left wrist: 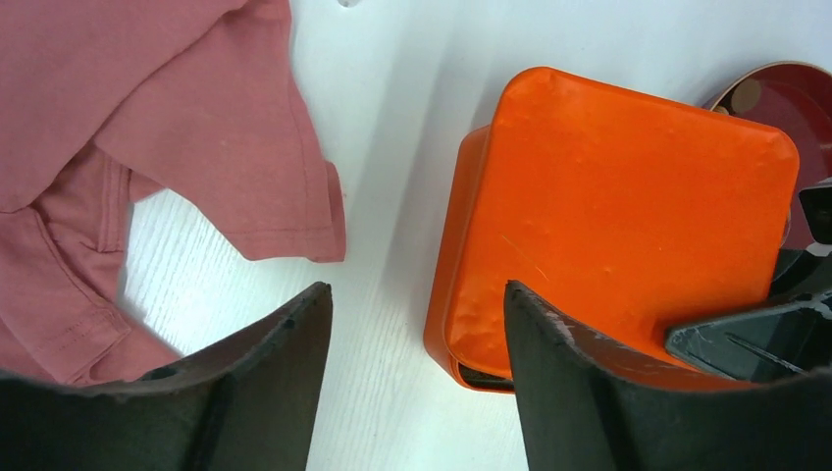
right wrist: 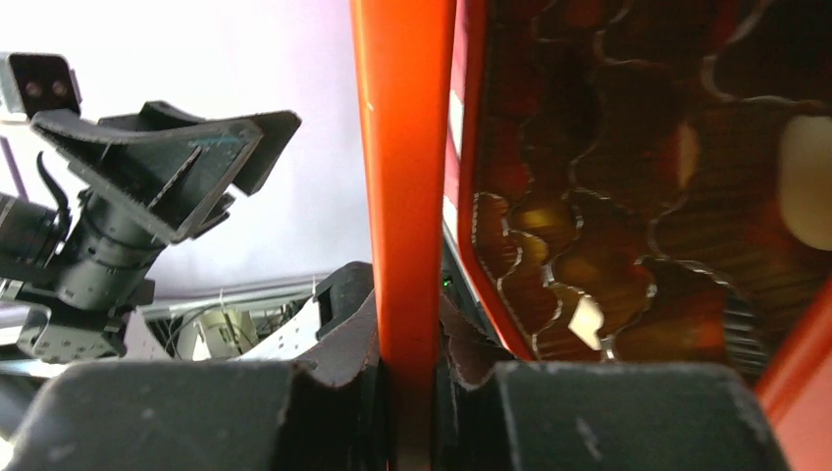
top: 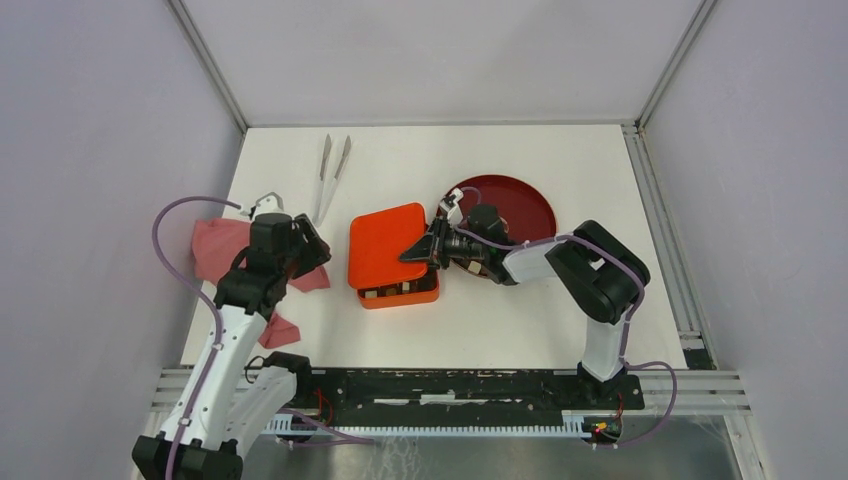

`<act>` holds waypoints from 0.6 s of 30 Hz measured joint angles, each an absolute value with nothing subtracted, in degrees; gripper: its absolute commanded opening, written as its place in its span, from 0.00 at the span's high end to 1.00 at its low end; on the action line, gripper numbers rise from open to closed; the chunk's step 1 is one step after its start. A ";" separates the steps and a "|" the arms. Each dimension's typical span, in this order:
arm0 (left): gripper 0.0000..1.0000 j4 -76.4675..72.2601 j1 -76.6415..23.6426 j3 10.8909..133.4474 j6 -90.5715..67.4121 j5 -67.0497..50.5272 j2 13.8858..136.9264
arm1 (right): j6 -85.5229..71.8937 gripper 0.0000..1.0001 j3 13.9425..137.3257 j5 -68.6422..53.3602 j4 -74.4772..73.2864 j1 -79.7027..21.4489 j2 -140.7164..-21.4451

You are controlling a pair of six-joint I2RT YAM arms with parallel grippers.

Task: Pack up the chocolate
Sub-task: Close the box lid on the packing box.

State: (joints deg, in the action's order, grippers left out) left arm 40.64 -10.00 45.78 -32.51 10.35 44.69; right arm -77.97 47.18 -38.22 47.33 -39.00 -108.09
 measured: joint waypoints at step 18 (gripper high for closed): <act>0.25 26.68 -10.00 41.80 -32.47 0.82 64.01 | -76.49 0.90 45.87 -34.41 34.94 -39.77 -104.18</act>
State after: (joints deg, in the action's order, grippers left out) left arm 26.68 -10.00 41.80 -32.47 0.82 64.01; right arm -76.49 45.87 -34.41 34.94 -39.77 -104.18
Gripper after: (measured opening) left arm 0.753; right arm 0.188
